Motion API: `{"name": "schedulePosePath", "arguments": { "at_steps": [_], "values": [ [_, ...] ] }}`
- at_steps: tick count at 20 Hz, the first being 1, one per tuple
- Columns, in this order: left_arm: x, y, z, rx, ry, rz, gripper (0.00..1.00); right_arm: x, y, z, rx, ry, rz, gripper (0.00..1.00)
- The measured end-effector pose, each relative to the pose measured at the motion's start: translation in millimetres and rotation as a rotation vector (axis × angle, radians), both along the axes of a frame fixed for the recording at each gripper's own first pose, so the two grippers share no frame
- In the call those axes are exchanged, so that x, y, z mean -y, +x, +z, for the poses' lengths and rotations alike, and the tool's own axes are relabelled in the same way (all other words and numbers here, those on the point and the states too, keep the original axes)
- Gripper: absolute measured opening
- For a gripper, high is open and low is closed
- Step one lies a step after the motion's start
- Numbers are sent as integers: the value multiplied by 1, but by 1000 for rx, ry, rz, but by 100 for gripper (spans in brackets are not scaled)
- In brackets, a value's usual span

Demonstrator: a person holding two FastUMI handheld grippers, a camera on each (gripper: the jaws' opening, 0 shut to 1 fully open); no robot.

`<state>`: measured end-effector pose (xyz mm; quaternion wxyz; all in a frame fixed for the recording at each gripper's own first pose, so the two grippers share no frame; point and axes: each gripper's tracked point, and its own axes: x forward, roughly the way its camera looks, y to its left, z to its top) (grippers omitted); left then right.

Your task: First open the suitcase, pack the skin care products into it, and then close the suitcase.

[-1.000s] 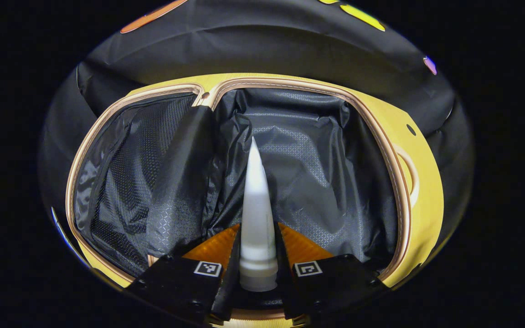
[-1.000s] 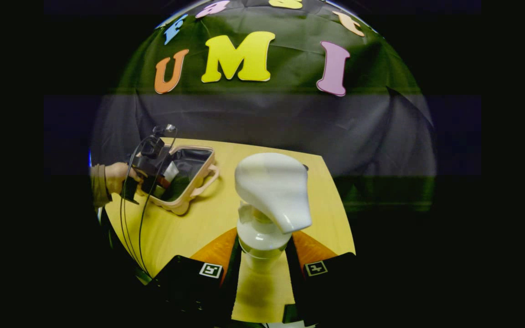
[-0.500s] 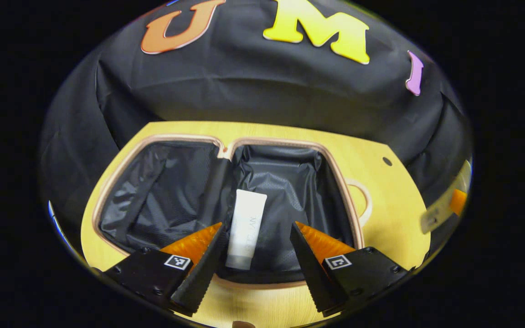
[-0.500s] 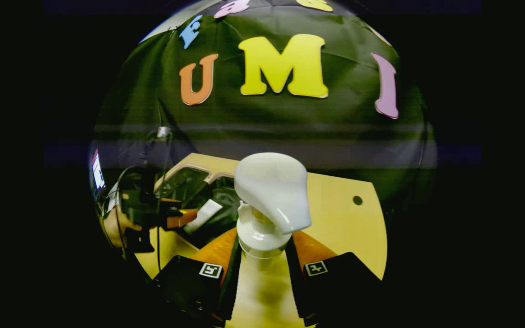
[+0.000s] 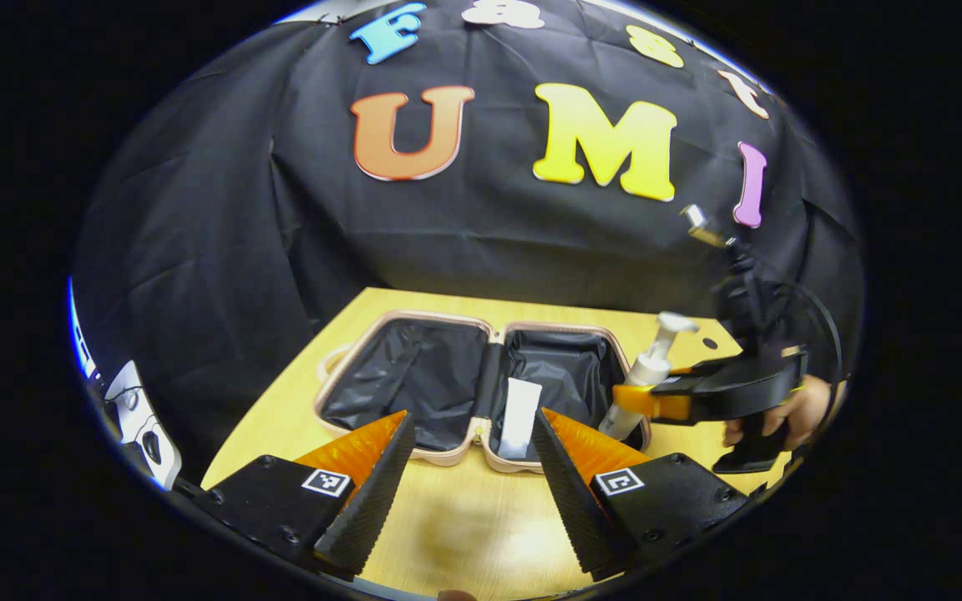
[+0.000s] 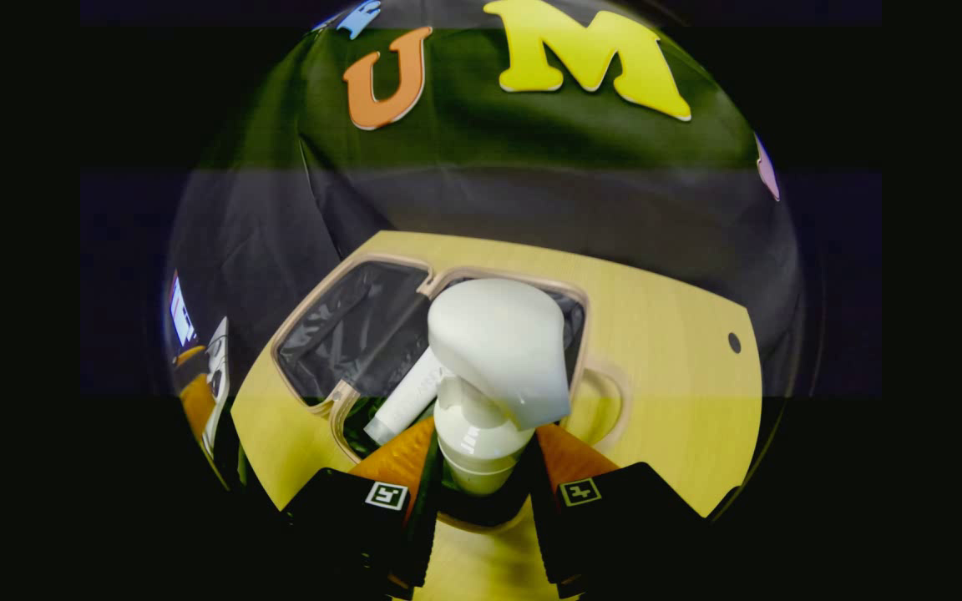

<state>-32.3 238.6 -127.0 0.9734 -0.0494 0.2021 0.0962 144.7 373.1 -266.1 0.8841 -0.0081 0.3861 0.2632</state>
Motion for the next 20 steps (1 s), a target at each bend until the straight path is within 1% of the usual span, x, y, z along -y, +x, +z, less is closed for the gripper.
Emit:
{"name": "schedulePosePath", "arguments": {
  "at_steps": [3,5,6,7,9,11,13,15,17,19,20],
  "values": [
    [-14,-23,28,97,63,8,92,-13,-7,-22,-89,-14,-3,49],
    [-17,-36,39,126,113,-11,94,-18,-8,-32,-149,-19,-29,49],
    [-21,-42,45,139,140,-4,94,-21,-7,-37,-176,-23,-51,49],
    [-21,-44,52,158,155,-13,94,-23,-3,-37,-185,-12,-72,49],
    [-19,-48,65,200,165,-22,94,-30,12,-42,-234,-11,-118,49],
    [-17,-50,71,227,147,-31,95,-35,29,-53,-301,-11,-180,48],
    [-21,-53,72,232,143,-32,95,-37,40,-68,-373,-16,-246,49],
    [-32,-60,68,215,169,-16,95,-37,44,-84,-426,-43,-285,48],
    [-37,-65,66,212,176,-9,95,-36,42,-93,-438,-96,-291,48],
    [-45,-71,58,203,169,3,95,-39,44,-94,-411,-136,-282,48],
    [-50,-73,54,196,165,11,96,-37,43,-93,-404,-157,-271,49]
  ]
}}
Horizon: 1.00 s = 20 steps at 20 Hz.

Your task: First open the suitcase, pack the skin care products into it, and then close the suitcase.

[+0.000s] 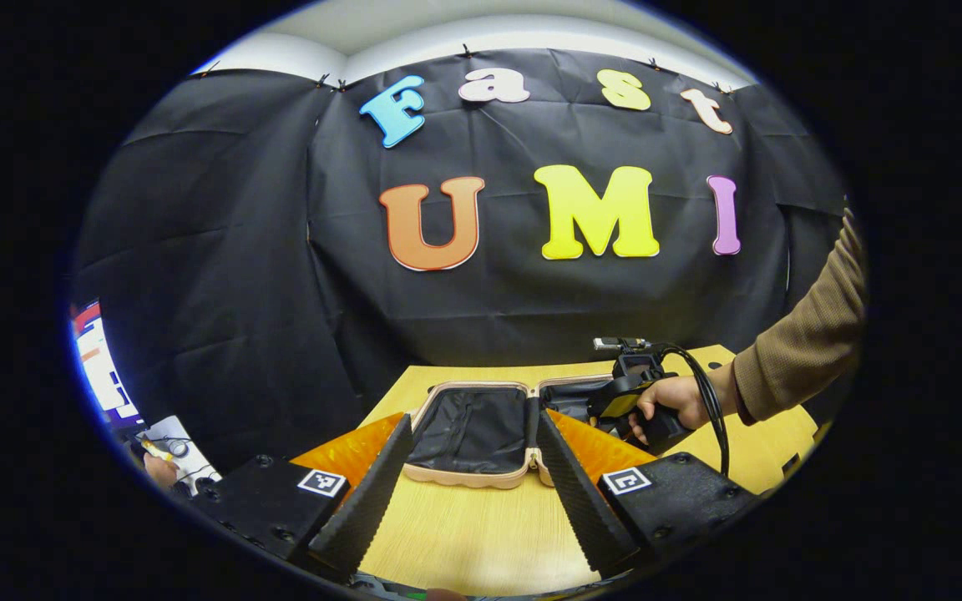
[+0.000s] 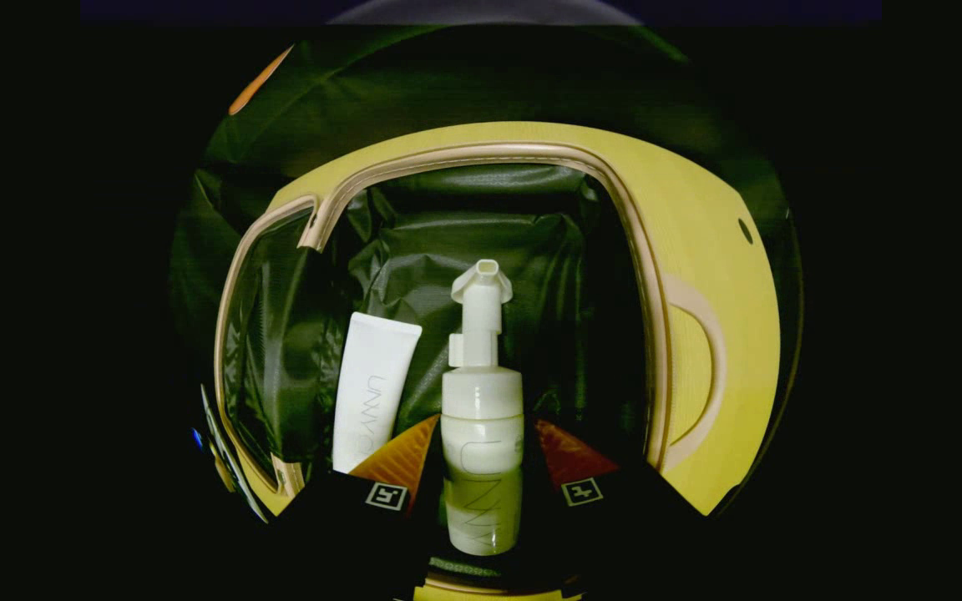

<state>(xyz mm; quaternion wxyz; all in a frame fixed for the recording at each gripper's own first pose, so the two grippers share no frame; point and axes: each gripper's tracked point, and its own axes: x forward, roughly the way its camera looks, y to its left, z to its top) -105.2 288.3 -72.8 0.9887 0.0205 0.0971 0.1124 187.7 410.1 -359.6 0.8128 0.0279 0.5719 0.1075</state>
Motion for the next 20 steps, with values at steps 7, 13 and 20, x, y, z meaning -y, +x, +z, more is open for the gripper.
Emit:
{"name": "schedulePosePath", "arguments": {
  "at_steps": [7,13,20],
  "values": [
    [-54,12,-6,5,-62,58,96,-9,-5,17,54,7,50,78],
    [-130,61,-50,-17,-249,87,96,5,-21,110,245,137,94,83],
    [-203,141,-114,-24,-568,120,98,94,-74,216,506,138,78,83]
  ]
}}
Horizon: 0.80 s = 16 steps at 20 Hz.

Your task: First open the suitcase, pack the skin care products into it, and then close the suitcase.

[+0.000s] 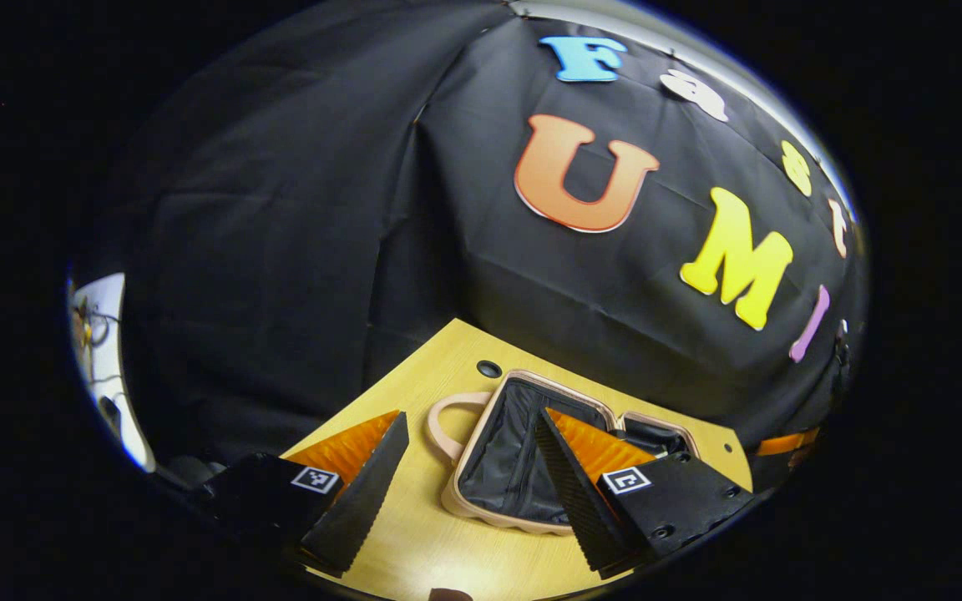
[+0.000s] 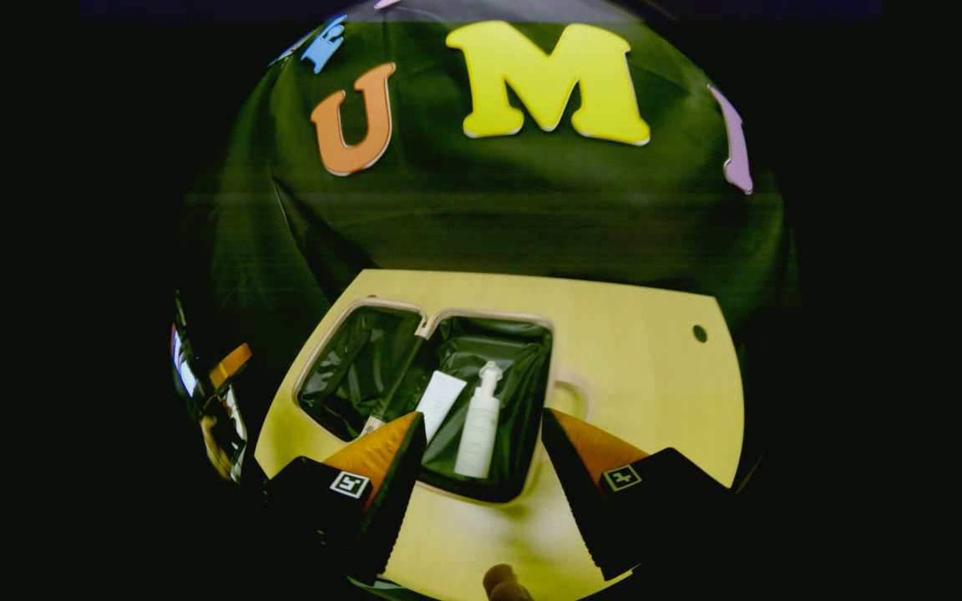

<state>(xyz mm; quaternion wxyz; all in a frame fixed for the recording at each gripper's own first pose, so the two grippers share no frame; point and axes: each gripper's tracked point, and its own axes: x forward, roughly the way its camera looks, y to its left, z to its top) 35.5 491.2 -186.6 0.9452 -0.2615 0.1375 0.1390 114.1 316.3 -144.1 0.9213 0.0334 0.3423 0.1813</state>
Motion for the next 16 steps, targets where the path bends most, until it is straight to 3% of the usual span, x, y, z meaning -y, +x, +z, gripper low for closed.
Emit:
{"name": "schedulePosePath", "arguments": {
  "at_steps": [5,10,13,15,16],
  "values": [
    [-20,42,-53,-1,-295,22,99,81,-43,64,130,-26,-109,83],
    [-40,70,-94,16,-652,85,97,130,-96,89,154,31,-208,80],
    [-33,88,-111,19,-782,93,96,149,-119,95,169,46,-263,80],
    [-25,91,-116,5,-808,72,90,162,-126,90,164,31,-288,83],
    [-23,91,-123,-17,-805,68,98,165,-128,87,153,36,-303,83]
  ]
}}
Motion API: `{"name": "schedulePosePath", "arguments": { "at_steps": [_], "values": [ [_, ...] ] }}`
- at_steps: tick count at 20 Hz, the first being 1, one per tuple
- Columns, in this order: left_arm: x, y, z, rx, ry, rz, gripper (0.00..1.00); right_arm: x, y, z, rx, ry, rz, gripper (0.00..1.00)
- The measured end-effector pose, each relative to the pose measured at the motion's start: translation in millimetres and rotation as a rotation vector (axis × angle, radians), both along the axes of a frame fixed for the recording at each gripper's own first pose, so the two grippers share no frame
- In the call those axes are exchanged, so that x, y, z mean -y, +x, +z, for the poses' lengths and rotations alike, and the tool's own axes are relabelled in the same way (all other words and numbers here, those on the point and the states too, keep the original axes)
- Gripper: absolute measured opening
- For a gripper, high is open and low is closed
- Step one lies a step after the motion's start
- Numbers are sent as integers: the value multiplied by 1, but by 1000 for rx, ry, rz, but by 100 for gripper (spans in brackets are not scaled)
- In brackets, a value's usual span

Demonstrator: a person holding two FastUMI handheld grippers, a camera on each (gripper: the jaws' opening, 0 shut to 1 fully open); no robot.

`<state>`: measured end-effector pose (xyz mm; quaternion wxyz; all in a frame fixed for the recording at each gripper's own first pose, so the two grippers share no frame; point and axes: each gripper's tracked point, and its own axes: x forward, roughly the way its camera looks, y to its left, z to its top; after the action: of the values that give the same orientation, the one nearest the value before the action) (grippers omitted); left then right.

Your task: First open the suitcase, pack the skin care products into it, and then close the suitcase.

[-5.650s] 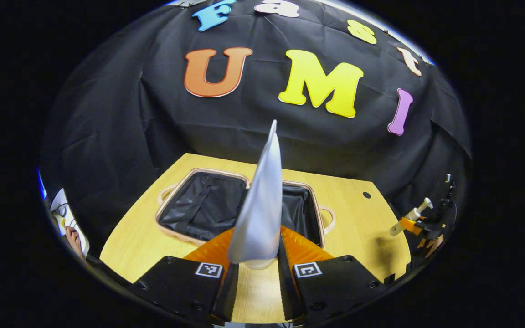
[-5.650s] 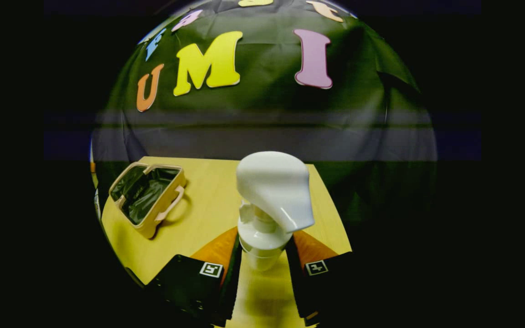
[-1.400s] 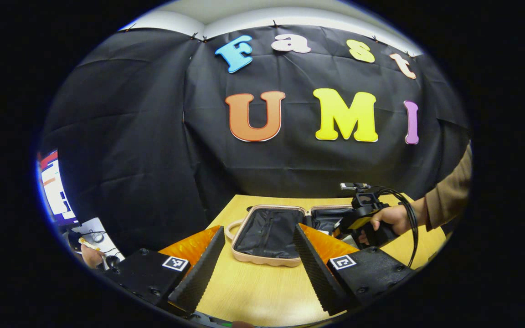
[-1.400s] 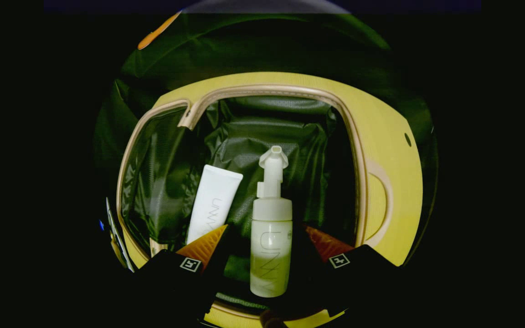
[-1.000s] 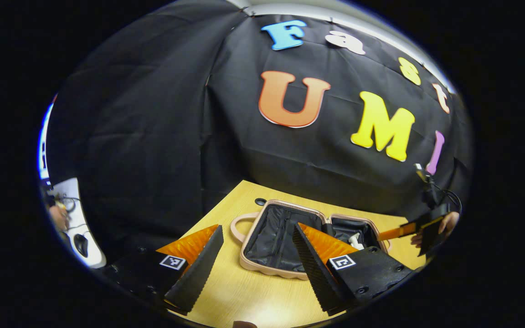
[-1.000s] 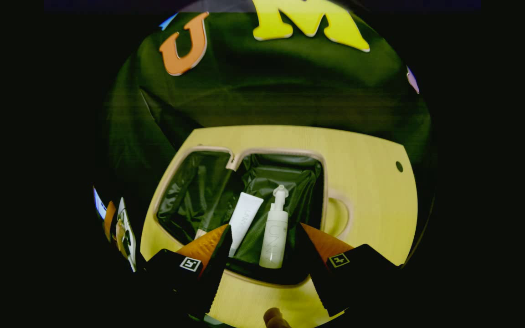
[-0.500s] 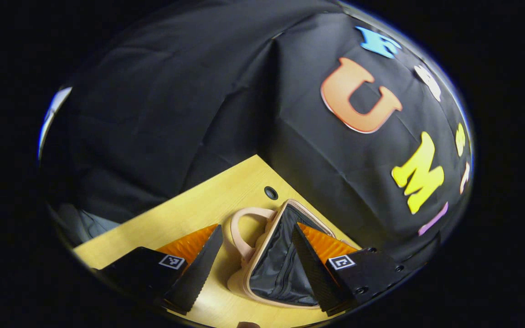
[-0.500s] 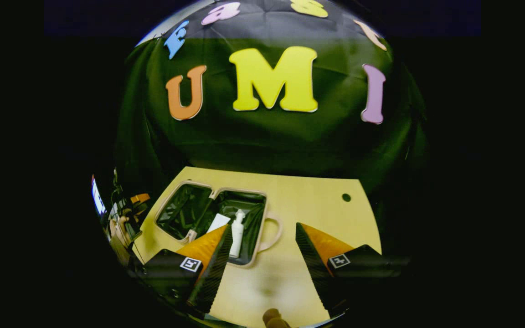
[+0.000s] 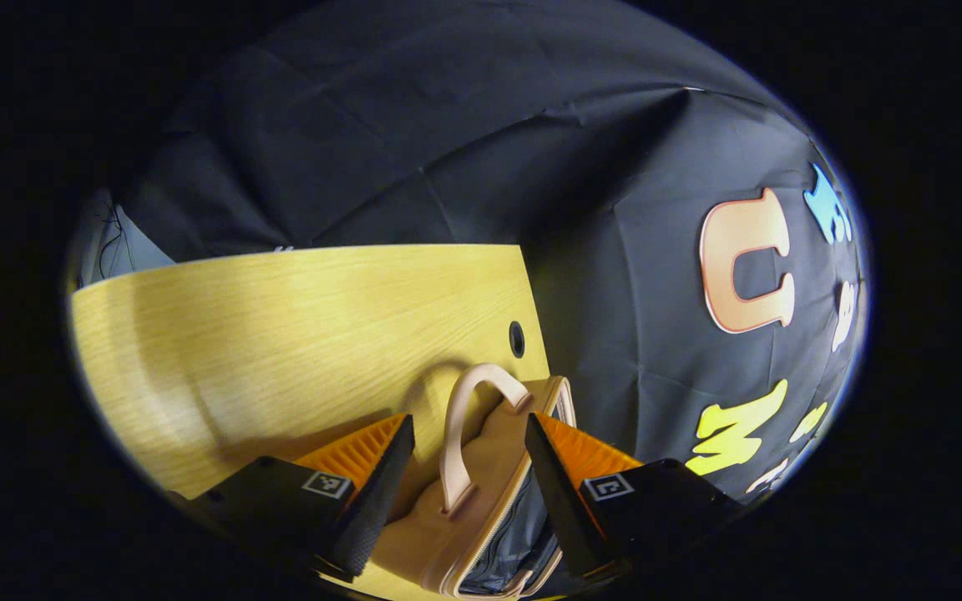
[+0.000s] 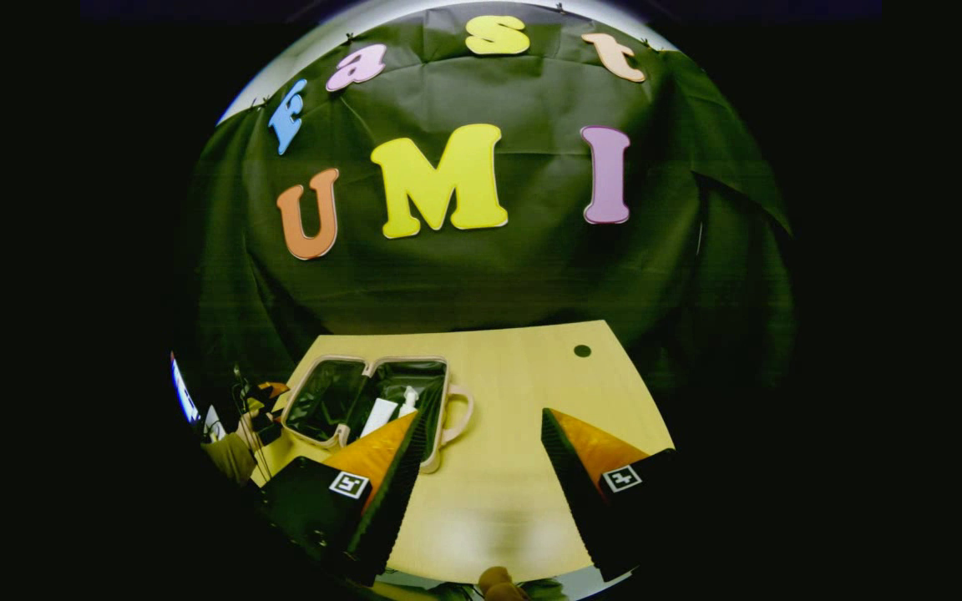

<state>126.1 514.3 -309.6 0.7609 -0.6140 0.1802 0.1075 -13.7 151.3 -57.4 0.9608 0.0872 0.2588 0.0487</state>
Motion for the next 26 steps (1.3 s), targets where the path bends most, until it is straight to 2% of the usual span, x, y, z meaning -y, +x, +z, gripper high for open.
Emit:
{"name": "schedulePosePath", "arguments": {
  "at_steps": [1,2,3,4,5,7,8,9,12,13,14,15,17,18,20,23,24,26],
  "values": [
    [4,4,-3,-5,-5,-11,91,3,-2,-1,-12,16,-14,80],
    [5,6,-5,-8,-17,-10,73,7,-3,0,-14,33,-29,83],
    [8,8,-6,-15,-28,-11,64,12,-3,2,-4,40,-44,83],
    [9,7,-8,-27,-32,-5,59,19,-3,5,10,31,-60,83],
    [8,6,-13,-49,-24,4,60,29,-4,8,29,2,-79,82],
    [12,8,-8,-40,-35,1,32,37,-7,15,60,-21,-103,83],
    [11,6,-5,-47,-23,8,28,38,-9,19,73,-19,-105,83],
    [12,7,-9,-59,-5,0,15,40,-12,19,81,-19,-106,83],
    [13,5,-9,-125,82,-36,10,56,-15,22,103,-9,-128,83],
    [12,4,-3,-136,138,-44,17,65,-14,25,123,-8,-149,83],
    [11,4,8,-130,197,-43,7,74,-12,27,136,-11,-167,83],
    [8,7,21,-121,258,-40,6,78,-13,25,135,-8,-173,83],
    [10,5,50,-112,397,-55,5,89,-15,23,133,1,-178,80],
    [11,2,64,-120,484,-65,5,96,-14,20,132,3,-187,83],
    [17,4,96,-114,653,-74,6,101,-13,17,122,22,-175,83],
    [44,10,157,-75,885,-85,5,106,-8,22,154,27,-139,80],
    [54,10,173,-69,951,-85,5,108,-8,26,172,30,-121,83],
    [74,11,196,-70,1074,-76,5,116,-5,29,188,55,-108,83]
  ]
}}
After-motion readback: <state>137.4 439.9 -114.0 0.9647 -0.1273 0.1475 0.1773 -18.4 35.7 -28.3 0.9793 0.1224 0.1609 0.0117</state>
